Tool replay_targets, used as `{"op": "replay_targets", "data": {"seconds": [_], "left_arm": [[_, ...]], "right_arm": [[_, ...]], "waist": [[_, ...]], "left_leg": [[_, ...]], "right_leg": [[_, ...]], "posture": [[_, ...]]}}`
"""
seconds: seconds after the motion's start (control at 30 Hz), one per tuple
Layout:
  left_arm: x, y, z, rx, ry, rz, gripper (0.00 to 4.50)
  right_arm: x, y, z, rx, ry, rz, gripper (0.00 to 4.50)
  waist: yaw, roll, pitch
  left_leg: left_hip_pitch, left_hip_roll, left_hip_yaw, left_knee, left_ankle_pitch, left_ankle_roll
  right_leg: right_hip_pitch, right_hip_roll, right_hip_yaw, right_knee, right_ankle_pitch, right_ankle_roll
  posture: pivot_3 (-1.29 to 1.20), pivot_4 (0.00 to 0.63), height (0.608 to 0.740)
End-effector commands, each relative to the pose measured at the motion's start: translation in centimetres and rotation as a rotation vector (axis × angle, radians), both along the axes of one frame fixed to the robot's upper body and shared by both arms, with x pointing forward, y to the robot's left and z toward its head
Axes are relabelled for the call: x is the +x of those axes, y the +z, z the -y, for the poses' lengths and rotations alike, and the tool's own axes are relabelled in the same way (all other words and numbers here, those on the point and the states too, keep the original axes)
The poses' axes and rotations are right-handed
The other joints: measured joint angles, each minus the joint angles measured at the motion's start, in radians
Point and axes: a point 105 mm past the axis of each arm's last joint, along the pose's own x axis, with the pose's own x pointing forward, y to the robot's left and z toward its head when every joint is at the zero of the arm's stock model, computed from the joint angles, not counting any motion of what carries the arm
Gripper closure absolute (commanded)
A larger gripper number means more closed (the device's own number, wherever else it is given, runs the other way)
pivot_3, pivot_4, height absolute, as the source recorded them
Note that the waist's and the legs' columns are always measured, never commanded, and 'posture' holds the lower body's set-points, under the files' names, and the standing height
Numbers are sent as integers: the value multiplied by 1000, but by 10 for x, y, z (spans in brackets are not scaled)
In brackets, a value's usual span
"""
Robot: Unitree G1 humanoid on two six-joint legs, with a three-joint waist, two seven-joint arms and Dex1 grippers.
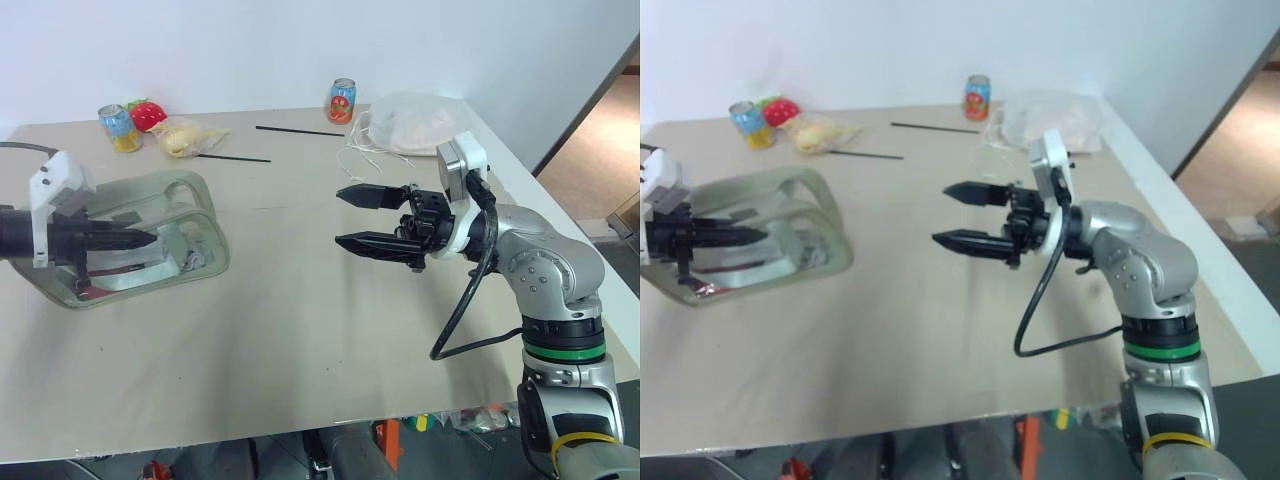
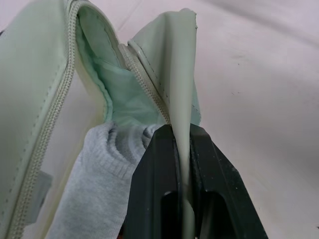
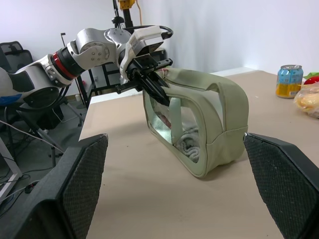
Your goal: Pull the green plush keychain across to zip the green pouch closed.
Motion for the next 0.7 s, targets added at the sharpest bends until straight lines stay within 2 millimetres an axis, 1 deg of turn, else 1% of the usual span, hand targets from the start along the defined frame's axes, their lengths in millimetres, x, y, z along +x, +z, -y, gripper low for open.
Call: {"op": "replay_targets", "data": {"seconds": [0.03,0.17,0.3,0.43,0.63,0.7], "left_arm": [[2,10,13,43,-58,39,4484],[5,16,41,37,-154,71,4484],[3,19,82,17,-290,90,4484],[-1,20,113,-9,-391,98,4484],[7,11,162,-39,-496,91,4484],[8,5,170,-38,-513,86,4484]], "right_arm": [[-4,17,3,11,-2,72,0],[0,23,13,-5,-40,102,0],[5,30,25,-33,-82,139,0],[7,34,32,-55,-99,165,0],[7,39,31,-70,-85,190,0],[6,38,30,-73,-79,192,0]], "waist": [[1,0,0],[8,0,0],[14,-1,0],[17,-1,0],[19,-1,0],[19,-1,0]], "left_leg": [[0,0,0,0,0,0],[0,-1,0,1,0,0],[-1,-4,0,2,0,0],[-2,-6,1,2,0,0],[-1,-6,1,3,0,1],[0,-6,1,3,0,1]], "right_leg": [[0,0,0,0,0,0],[1,-1,0,0,0,1],[1,-1,1,0,1,1],[1,-3,4,-1,1,2],[3,-3,4,0,2,3],[3,-3,4,0,2,3]], "posture": [[0,150,740],[0,150,740],[0,150,740],[0,150,740],[0,150,740],[0,150,740]]}}
